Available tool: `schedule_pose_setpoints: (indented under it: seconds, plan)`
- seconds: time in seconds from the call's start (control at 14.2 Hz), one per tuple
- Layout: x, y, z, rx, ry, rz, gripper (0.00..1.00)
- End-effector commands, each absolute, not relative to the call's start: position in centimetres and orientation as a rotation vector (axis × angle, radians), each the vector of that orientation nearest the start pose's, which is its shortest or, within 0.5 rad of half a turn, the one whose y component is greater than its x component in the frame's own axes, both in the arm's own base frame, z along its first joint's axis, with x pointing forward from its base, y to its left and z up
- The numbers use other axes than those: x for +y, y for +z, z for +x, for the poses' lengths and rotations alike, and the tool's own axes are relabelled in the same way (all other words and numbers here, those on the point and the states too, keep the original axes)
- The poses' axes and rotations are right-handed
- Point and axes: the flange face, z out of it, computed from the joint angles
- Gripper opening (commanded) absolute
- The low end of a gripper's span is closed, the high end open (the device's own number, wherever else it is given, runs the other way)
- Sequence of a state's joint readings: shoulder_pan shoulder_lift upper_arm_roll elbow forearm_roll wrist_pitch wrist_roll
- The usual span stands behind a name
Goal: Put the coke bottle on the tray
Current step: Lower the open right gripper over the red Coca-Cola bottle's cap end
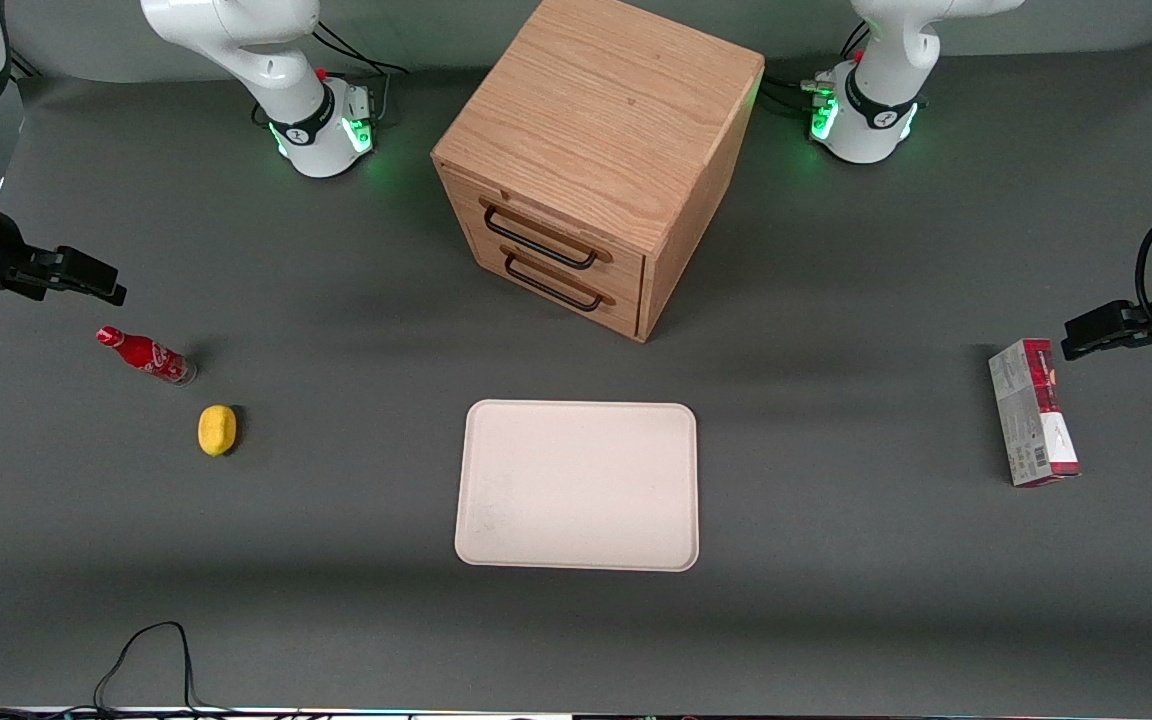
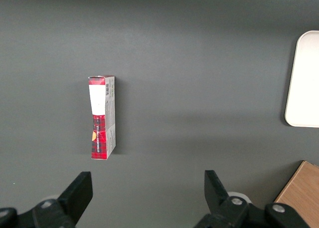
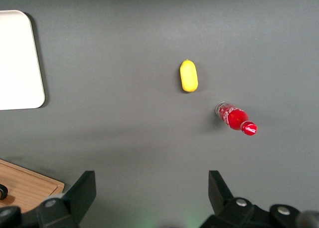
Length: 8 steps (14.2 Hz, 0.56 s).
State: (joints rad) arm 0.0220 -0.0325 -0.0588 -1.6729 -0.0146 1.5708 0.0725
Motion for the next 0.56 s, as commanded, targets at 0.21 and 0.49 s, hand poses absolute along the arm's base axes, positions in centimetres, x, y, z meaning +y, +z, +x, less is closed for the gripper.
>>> schedule_pose_setpoints:
  seconds: [0.21,0.49]
  plan:
    - [-1.6,57.0,53.5,0.157,0.135,-3.171,1.00]
    - [-9.9,53.1,52.5,0.225,0.145,-3.169,1.00]
